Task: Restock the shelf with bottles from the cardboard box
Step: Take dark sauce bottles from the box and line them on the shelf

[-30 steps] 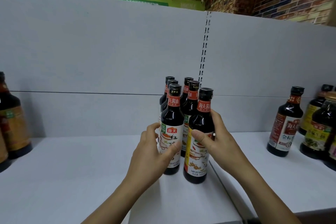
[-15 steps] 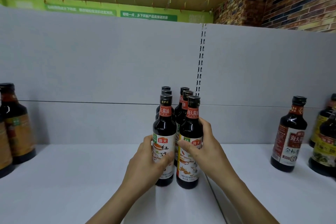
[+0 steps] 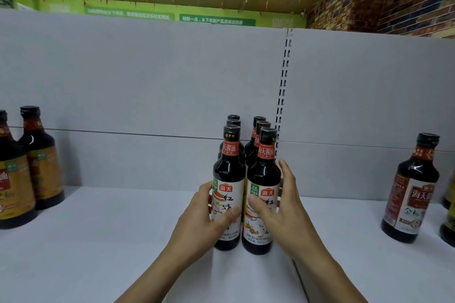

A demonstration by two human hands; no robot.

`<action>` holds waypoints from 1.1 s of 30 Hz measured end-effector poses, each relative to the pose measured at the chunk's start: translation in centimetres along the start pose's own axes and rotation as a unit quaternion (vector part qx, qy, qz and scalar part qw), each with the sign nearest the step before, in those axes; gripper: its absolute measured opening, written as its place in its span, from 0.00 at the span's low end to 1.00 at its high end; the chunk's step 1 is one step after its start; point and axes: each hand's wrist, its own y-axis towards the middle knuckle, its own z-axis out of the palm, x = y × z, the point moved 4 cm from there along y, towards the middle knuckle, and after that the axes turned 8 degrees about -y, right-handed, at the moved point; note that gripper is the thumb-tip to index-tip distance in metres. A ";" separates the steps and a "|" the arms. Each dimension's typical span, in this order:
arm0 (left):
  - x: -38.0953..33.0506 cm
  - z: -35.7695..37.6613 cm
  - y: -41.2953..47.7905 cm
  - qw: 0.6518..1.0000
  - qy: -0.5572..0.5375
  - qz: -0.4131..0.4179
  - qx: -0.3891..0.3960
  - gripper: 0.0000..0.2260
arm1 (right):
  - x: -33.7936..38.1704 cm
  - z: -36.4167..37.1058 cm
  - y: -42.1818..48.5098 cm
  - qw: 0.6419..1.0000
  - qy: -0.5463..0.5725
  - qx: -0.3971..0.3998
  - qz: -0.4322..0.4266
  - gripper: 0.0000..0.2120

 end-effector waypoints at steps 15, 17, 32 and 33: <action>0.4 0.1 -0.2 1.000 -0.001 0.004 0.001 0.19 | -2.2 -0.1 -0.1 0.998 0.018 0.030 0.059 0.33; 0.5 0.1 -0.3 1.000 -0.001 0.006 -0.009 0.19 | -2.2 0.0 -0.1 0.998 0.020 0.028 0.059 0.33; 0.7 0.4 -0.6 0.999 0.032 0.022 -0.030 0.23 | -2.3 -0.1 -0.1 0.998 0.025 0.036 0.046 0.34; 0.7 0.4 -0.5 0.999 0.029 0.020 -0.027 0.23 | -2.3 -0.1 -0.1 0.998 0.023 0.041 0.044 0.34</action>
